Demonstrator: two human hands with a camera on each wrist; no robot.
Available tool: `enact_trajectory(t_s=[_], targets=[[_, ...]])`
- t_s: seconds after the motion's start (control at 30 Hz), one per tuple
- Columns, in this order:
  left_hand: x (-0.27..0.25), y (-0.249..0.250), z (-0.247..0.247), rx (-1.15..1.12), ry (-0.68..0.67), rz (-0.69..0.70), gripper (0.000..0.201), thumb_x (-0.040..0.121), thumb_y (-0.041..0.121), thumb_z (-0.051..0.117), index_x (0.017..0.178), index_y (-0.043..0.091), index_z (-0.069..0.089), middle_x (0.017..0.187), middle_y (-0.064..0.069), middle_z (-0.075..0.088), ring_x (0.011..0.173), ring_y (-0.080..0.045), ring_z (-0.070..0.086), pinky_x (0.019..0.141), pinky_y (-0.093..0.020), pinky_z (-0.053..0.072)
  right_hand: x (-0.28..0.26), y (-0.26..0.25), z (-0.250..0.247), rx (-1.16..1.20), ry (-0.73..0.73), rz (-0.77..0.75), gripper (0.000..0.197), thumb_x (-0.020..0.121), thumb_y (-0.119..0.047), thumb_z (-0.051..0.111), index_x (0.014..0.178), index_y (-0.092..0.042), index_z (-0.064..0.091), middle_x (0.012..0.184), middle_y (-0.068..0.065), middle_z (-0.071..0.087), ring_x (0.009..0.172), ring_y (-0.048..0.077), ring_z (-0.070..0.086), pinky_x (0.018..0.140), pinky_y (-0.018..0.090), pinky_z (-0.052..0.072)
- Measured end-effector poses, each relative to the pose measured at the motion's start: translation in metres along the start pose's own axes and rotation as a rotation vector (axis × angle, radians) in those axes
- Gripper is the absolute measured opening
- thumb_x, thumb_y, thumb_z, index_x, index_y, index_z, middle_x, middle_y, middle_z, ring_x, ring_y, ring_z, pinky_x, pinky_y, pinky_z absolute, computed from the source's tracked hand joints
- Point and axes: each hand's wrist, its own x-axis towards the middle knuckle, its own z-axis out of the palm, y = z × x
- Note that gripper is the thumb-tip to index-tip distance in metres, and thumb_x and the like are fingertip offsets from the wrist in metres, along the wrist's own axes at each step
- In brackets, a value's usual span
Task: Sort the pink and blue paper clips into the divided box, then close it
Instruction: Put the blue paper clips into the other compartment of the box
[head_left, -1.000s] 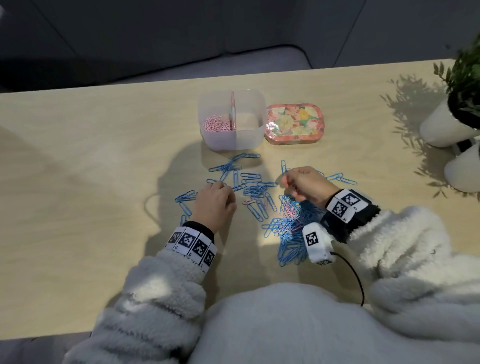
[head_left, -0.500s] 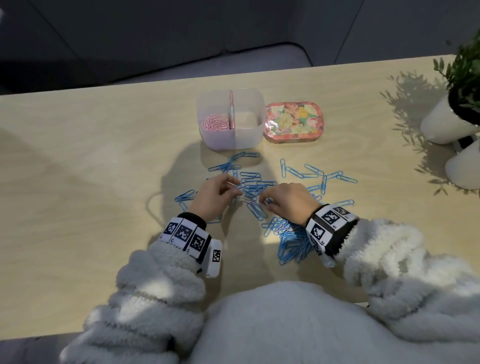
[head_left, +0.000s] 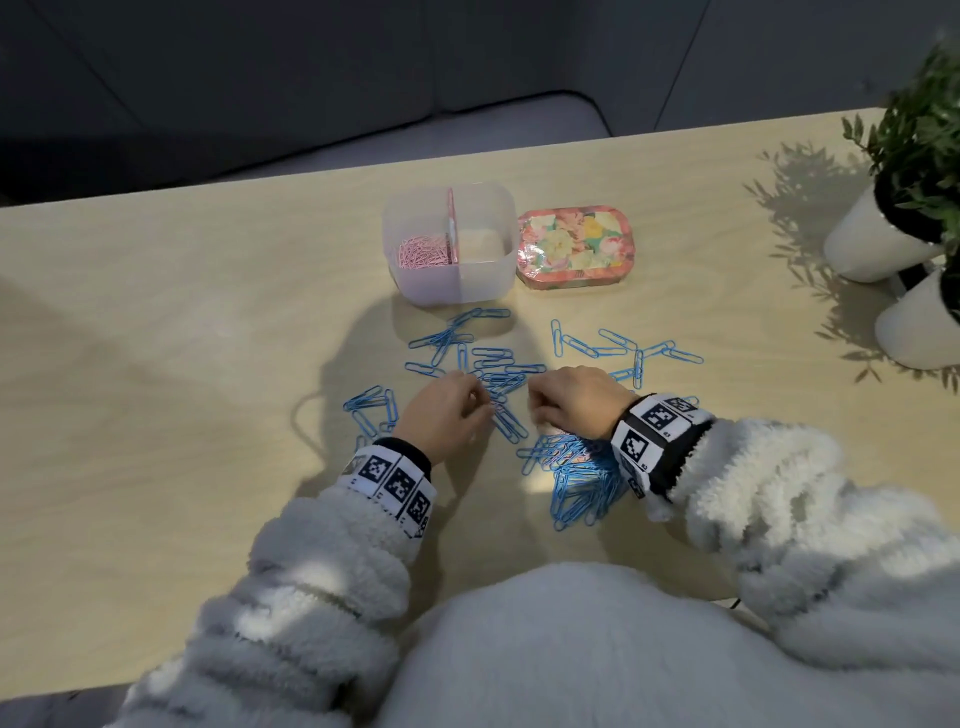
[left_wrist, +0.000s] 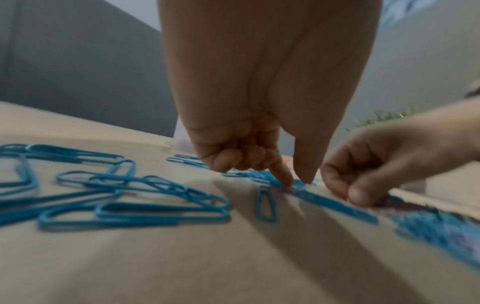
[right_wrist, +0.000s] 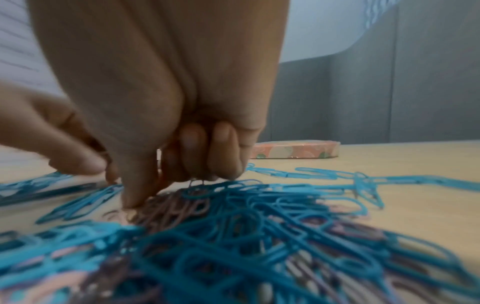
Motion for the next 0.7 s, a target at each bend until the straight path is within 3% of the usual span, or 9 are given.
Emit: enact_trajectory(t_s=[0.1,0.2,0.27,0.33,0.43,0.5,0.57,0.7], targets=[[0.002,-0.001,0.007,0.079,0.05,0.049,0.01,0.088,0.021,0.053,0.093,0.013,0.056,0.097,-0.005,0.058,0.091,-0.023,0.054,0.076,-0.033,0.041,0.0,0.007,-0.002,0.261,0.045,0.048,0.015,0.09,-0.015,0.049,0.075,-0.017,0.049,0.074,0.003,0.059,0.07,0.022,0.053,0.067,0.03,0.037],[0.004,-0.002,0.008,0.096,0.074,0.061,0.009,0.089,0.019,0.05,0.093,0.011,0.055,0.1,-0.007,0.06,0.092,-0.025,0.055,0.078,-0.037,0.043,-0.001,0.019,-0.016,0.77,0.288,0.163,0.029,0.09,-0.003,0.045,0.068,-0.02,0.041,0.056,-0.006,0.052,0.045,0.005,0.047,0.048,0.023,0.038],[0.006,-0.003,0.007,0.094,0.064,0.062,0.008,0.09,0.016,0.049,0.091,0.011,0.055,0.1,-0.007,0.06,0.092,-0.025,0.055,0.078,-0.036,0.044,-0.005,0.025,-0.021,0.988,0.348,0.256,0.027,0.089,0.004,0.041,0.074,-0.018,0.043,0.057,-0.001,0.053,0.034,0.002,0.046,0.038,0.016,0.035],[0.006,-0.003,0.009,0.084,0.067,0.065,0.008,0.09,0.015,0.048,0.091,0.01,0.054,0.099,-0.008,0.059,0.092,-0.024,0.054,0.077,-0.034,0.042,-0.008,0.026,-0.02,0.867,0.338,0.272,0.017,0.089,-0.003,0.047,0.077,-0.016,0.049,0.064,0.003,0.056,0.042,0.004,0.051,0.045,0.019,0.043],[0.004,-0.003,0.009,0.063,0.096,0.06,0.009,0.091,0.019,0.049,0.094,0.011,0.051,0.098,-0.007,0.06,0.09,-0.023,0.053,0.076,-0.034,0.042,-0.011,0.021,-0.009,0.324,0.189,0.233,0.015,0.08,-0.032,0.06,0.075,-0.017,0.06,0.071,-0.001,0.06,0.071,0.019,0.058,0.066,0.03,0.045],[0.004,-0.004,0.009,0.073,0.092,0.066,0.009,0.091,0.019,0.05,0.094,0.012,0.052,0.098,-0.007,0.06,0.091,-0.024,0.053,0.077,-0.035,0.042,-0.014,0.011,-0.005,0.122,0.128,0.204,0.012,0.079,-0.034,0.062,0.083,-0.022,0.062,0.074,-0.005,0.057,0.083,0.023,0.059,0.067,0.029,0.038],[0.004,-0.004,0.007,0.095,0.071,0.062,0.008,0.09,0.017,0.051,0.093,0.01,0.053,0.1,-0.009,0.06,0.093,-0.026,0.054,0.077,-0.035,0.041,-0.019,0.002,-0.002,0.039,0.179,0.183,0.019,0.079,-0.037,0.062,0.09,-0.021,0.061,0.078,-0.002,0.061,0.09,0.028,0.061,0.067,0.029,0.033],[0.004,-0.01,0.005,0.12,0.027,0.04,0.011,0.09,0.011,0.05,0.093,0.002,0.054,0.101,-0.017,0.056,0.093,-0.032,0.052,0.08,-0.037,0.039,-0.028,0.003,0.007,-0.082,0.285,0.282,0.043,0.078,-0.054,0.06,0.088,-0.014,0.051,0.087,0.009,0.067,0.087,0.03,0.062,0.064,0.031,0.034]])
